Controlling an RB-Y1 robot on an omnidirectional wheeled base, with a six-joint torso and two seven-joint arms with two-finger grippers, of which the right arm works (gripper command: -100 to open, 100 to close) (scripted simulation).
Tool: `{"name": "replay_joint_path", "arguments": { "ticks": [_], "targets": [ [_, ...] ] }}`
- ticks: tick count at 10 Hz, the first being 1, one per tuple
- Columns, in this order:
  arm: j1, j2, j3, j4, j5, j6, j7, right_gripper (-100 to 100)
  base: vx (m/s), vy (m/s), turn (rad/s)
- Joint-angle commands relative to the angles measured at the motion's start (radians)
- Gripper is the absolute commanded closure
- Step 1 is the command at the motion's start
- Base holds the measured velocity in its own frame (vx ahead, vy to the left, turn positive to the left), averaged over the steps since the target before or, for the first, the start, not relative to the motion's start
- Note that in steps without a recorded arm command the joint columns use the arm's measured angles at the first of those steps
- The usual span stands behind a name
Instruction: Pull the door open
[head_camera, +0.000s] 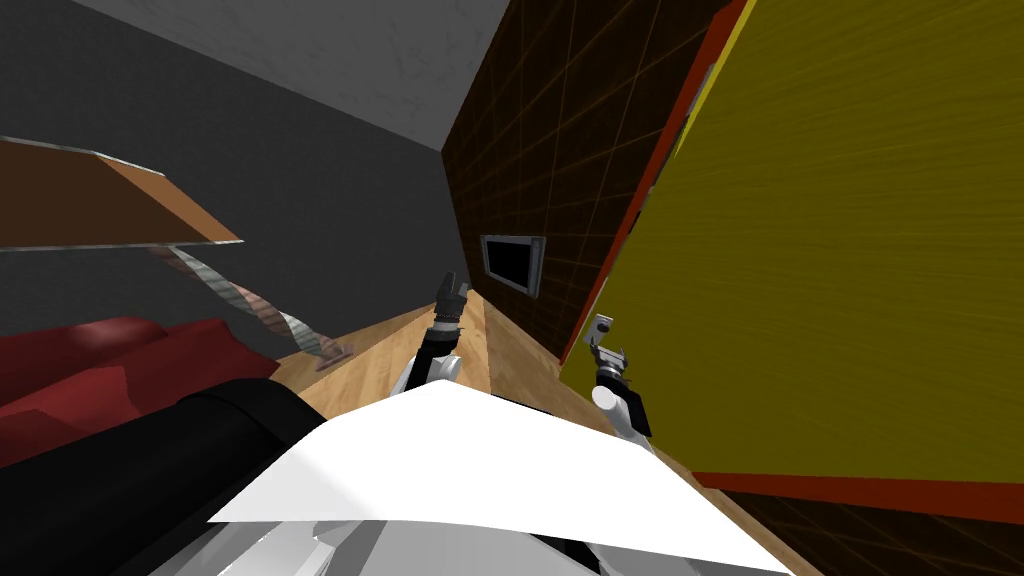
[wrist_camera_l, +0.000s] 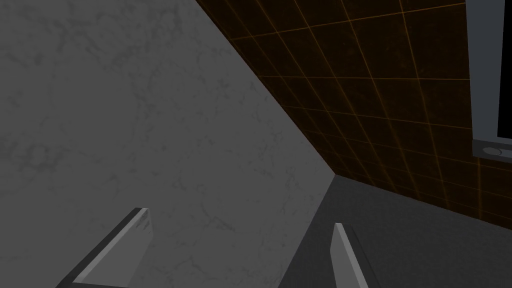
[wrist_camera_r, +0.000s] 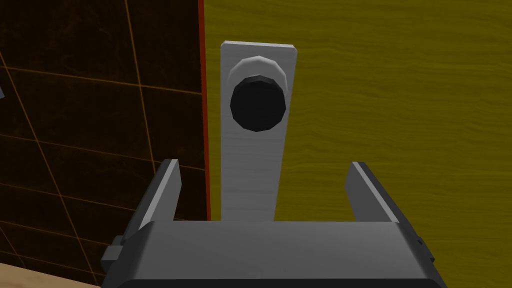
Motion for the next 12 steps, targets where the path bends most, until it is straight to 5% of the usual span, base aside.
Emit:
{"name": "replay_joint_path", "arguments": {
  "ticks": [1,5,6,7,12],
  "targets": [
    [0.006,-0.026,-0.023,0.001,-0.012,0.006,-0.020,-100,0.208,-0.011,0.102],
    [0.013,-0.110,-0.066,0.040,-0.034,-0.008,-0.097,-100,0.217,-0.031,0.153],
    [0.010,-0.110,-0.058,0.043,-0.032,-0.009,-0.098,-100,0.091,-0.012,0.025],
    [0.010,-0.110,-0.058,0.043,-0.032,-0.009,-0.098,100,-0.009,-0.006,-0.049],
    [0.010,-0.110,-0.058,0.043,-0.032,-0.009,-0.098,100,-0.018,0.003,0.006]
  ]
}}
